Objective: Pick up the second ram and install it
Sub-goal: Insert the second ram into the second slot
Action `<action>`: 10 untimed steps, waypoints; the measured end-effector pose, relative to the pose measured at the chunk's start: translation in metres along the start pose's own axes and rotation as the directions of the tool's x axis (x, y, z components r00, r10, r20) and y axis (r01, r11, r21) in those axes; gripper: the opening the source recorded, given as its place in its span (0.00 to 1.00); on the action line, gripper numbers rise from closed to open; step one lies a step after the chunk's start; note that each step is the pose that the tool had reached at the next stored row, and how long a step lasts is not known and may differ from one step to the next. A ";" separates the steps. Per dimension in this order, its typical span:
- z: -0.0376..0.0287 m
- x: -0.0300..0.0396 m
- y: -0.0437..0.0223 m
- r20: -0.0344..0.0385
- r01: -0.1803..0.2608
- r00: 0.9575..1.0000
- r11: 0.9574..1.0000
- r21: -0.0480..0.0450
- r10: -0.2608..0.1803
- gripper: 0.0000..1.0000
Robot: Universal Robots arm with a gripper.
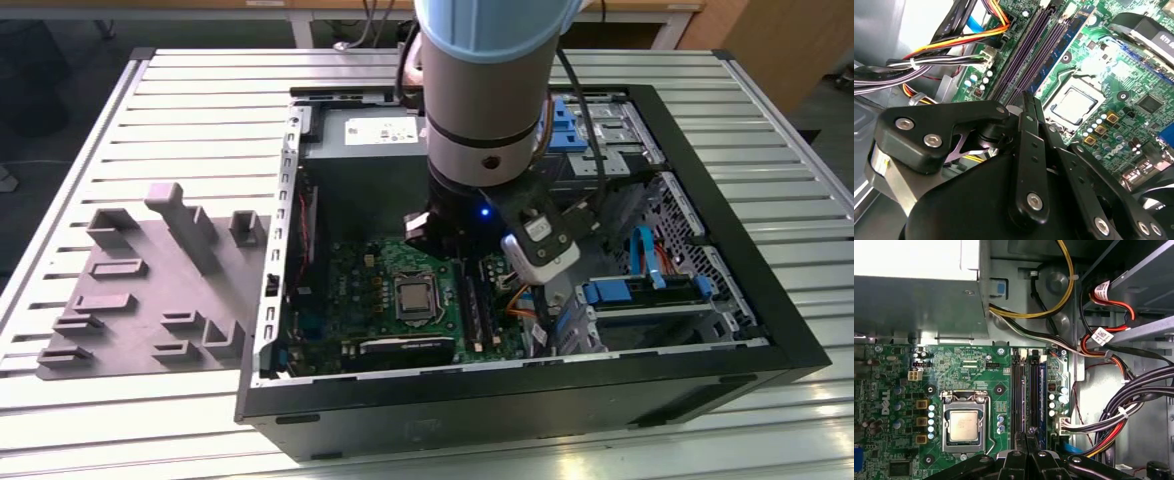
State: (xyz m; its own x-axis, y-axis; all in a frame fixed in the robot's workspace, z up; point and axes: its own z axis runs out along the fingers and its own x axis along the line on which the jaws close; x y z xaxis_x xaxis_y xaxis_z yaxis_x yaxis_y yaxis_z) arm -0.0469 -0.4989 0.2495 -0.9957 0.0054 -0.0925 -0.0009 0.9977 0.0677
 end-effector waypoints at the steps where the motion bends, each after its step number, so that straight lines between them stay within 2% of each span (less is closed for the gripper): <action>1: 0.0002 0.0000 0.0006 0.000 0.000 1.000 1.000 0.000 0.000 0.11; 10: 0.0031 0.0001 0.0046 0.000 0.000 1.000 1.000 0.000 0.000 0.11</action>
State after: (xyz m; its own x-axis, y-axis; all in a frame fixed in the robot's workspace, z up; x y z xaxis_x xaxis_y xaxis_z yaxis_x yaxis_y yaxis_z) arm -0.0467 -0.4942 0.2467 -0.9957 0.0057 -0.0925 -0.0006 0.9977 0.0679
